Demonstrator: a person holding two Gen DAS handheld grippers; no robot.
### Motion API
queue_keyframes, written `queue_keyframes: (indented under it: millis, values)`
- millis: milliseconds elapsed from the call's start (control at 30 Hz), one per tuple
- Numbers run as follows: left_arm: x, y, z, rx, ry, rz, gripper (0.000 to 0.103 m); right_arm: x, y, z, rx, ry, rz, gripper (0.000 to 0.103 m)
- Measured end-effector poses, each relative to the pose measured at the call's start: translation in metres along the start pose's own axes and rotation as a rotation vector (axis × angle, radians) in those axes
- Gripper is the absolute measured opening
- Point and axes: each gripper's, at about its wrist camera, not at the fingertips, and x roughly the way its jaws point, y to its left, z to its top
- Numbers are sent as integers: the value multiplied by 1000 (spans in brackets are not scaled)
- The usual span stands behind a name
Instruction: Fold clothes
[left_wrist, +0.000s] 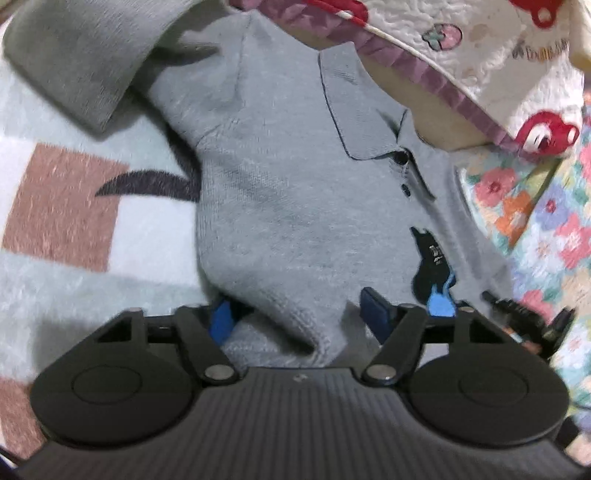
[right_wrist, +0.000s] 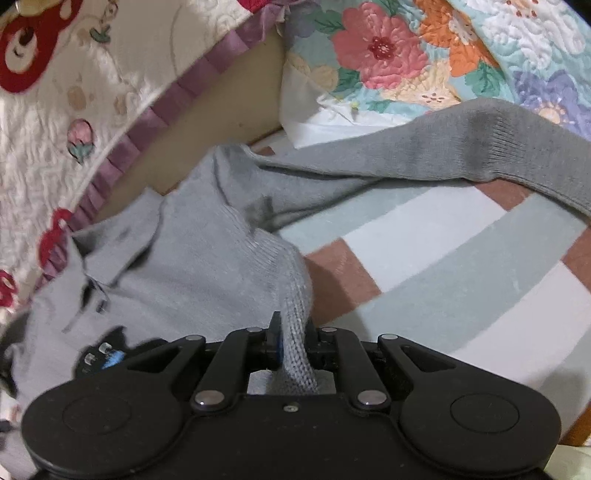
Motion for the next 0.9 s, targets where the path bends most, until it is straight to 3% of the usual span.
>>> queue_keyframes:
  millis: [33,100,200,267,333,400,467,900]
  values:
    - [-4,-9,-2,50,-12,25,10,-4,1,2,20,-20,32,10]
    - [-12,-26,-6,151,-37,76,8,-15,2,8,75,-72,103,10]
    - [-64,-50,-6,230,-199,75,7,-48,4,16,140,-184,258,9]
    - [-91,-57,-9,221,-288,107,5,-65,0,17,148,-221,288,9]
    - [-85,-59,-20,233,-265,193,5,-65,-4,13,83,-183,198,8]
    - [-61,-54,-32,230,-162,232,5,-50,-5,3,-22,-100,64,8]
    - [-44,-49,-40,224,-79,263,5,-35,-8,-9,-23,-41,-1,8]
    - [-48,-52,-38,239,-76,274,6,-28,13,-10,-208,2,-139,8]
